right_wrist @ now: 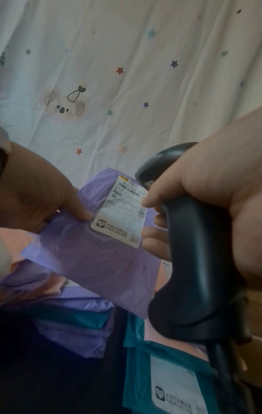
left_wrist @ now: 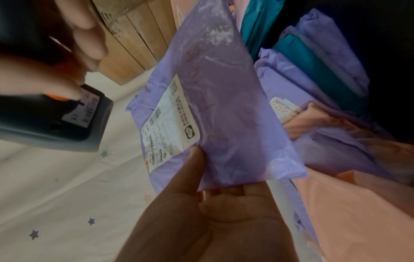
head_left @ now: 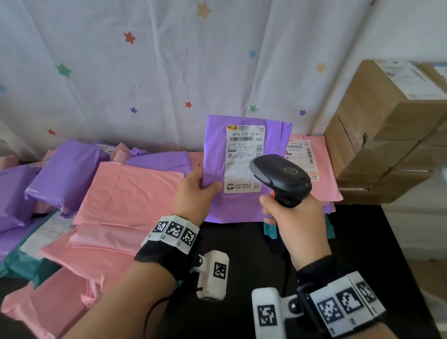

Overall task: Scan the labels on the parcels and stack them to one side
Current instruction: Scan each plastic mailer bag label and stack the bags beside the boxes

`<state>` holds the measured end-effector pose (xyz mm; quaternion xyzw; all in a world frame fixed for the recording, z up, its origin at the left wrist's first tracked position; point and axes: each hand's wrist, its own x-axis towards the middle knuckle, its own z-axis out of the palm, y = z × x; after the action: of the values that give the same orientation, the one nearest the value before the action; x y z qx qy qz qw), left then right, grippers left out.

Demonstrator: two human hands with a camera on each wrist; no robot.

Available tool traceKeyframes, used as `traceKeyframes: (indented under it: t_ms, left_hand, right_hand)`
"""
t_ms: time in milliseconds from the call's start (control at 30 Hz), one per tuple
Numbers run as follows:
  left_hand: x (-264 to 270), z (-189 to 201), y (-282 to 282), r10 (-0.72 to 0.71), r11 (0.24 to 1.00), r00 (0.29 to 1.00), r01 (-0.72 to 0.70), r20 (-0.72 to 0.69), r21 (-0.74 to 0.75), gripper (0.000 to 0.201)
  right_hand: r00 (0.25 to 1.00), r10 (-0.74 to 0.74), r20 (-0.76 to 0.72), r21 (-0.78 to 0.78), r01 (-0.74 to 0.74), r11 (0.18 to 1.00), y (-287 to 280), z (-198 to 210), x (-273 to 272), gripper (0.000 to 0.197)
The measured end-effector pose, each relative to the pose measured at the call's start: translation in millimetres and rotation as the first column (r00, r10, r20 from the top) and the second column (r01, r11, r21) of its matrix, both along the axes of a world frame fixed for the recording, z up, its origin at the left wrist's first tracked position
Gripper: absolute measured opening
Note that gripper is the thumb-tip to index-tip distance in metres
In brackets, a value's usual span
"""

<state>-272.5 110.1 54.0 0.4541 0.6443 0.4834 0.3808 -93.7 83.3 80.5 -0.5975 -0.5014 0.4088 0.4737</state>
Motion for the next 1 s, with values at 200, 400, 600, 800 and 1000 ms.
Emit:
traceKeyframes:
  t_ms: [200, 400, 600, 800, 1000]
  left_hand:
    - [-1.4, -3.1, 0.0, -0.003, 1.0, 0.999, 0.002, -0.037, -0.013, 0.018]
    - [-0.8, -4.4, -0.6, 0.003, 1.0, 0.998, -0.005, -0.056, -0.031, 0.014]
    - [0.7, -7.3, 0.8, 0.01, 0.999, 0.997, -0.014, -0.074, -0.052, 0.012]
    - [14.4, -5.2, 14.6, -0.016, 0.997, 0.996, 0.009, -0.089, -0.078, 0.014]
    - [59.6, 0.5, 53.7, -0.09, 0.988, 0.981, 0.067, -0.17, -0.137, 0.008]
  right_hand:
    - [0.999, -0.018, 0.033, -0.011, 0.019, 1.0, 0.4, 0.7, 1.9, 0.012]
    - [0.998, -0.042, 0.036, -0.013, 0.042, 0.999, 0.0, 3.9, 2.9, 0.01]
    - [0.997, -0.053, 0.048, -0.01, 0.053, 0.999, 0.6, 2.8, 6.1, 0.009]
    - [0.996, -0.09, 0.027, -0.027, 0.091, 0.996, 1.1, 0.2, 17.4, 0.011]
    - [0.982, -0.172, 0.074, -0.106, 0.179, 0.978, 5.3, -9.0, 52.9, 0.022]
